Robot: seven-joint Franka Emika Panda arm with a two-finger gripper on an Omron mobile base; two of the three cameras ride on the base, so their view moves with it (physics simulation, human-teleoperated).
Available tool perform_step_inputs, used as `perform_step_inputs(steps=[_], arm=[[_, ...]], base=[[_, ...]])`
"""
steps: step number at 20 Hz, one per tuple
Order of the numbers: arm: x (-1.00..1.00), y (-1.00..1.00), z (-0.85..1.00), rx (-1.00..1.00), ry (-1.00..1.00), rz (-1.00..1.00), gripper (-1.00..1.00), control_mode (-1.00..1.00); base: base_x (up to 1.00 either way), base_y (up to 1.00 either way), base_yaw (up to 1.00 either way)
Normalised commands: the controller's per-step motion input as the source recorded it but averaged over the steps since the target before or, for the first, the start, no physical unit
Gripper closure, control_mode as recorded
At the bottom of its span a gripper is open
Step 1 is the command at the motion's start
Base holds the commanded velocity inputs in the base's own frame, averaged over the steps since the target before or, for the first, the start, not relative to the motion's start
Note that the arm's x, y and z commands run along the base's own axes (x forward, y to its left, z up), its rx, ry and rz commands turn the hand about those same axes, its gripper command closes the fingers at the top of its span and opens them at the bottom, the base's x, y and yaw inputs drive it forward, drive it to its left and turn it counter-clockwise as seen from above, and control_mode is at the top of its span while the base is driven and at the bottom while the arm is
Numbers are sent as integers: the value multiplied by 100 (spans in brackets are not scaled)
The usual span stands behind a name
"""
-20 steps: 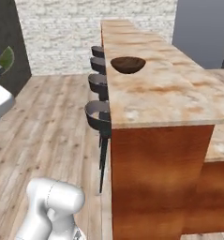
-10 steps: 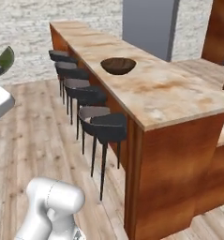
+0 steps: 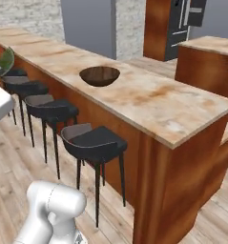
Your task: There is a bowl on the dining counter. Grab a lemon wedge from the fridge and place it in the bowl. Then get the liquor bottle and glass cup from the cabinet and place them next to the bowl.
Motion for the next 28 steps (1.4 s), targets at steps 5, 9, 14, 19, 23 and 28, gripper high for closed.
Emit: perform_step_inputs(steps=[5,9,14,19,23,28], arm=[[0,0,0,0,0,0,100,100],[0,0,0,0,0,0,100,100],[0,0,0,0,0,0,100,100],[0,0,0,0,0,0,100,100],[0,0,0,0,0,0,100,100],[0,0,0,0,0,0,100,100]], base=[[54,88,-55],[48,91,-54],[46,69,-52],[53,26,-42],[63,23,-32],[70,55,-28]])
